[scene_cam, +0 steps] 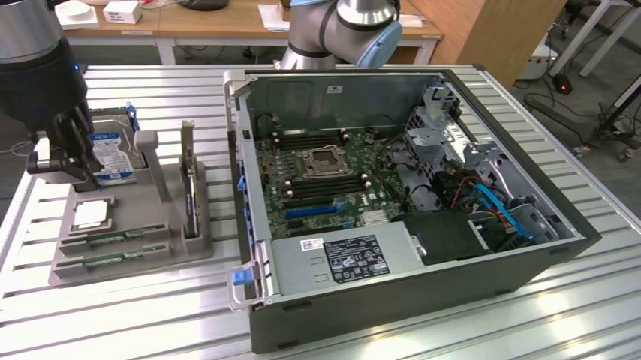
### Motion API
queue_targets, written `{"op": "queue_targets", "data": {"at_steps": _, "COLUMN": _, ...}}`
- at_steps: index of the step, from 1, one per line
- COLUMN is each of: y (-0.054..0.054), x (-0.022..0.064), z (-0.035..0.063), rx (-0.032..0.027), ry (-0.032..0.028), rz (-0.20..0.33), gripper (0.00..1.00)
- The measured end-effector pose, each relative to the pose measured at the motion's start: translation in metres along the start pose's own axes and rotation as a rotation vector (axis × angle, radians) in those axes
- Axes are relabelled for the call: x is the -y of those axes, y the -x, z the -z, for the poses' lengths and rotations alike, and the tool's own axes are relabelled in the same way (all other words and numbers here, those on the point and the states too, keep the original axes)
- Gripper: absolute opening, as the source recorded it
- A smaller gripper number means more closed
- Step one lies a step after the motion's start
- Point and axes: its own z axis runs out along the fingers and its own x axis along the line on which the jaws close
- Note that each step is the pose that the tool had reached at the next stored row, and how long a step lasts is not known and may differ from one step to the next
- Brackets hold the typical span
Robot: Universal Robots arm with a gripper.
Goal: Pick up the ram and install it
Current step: 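Pick up the ram and move it above insertion slot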
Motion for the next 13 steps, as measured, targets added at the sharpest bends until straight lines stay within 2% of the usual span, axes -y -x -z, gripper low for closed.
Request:
{"op": "queue_targets", "data": {"at_steps": 9, "y": 0.0000, "x": 0.0000, "z": -0.0001, "rx": 0.0002, "ry": -0.0003, "rz": -0.001, "gripper": 0.35}}
{"op": "queue_targets", "data": {"at_steps": 13, "y": 0.0000, "x": 0.0001, "z": -0.0005, "rx": 0.0011, "ry": -0.0013, "rz": -0.040, "gripper": 0.35}}
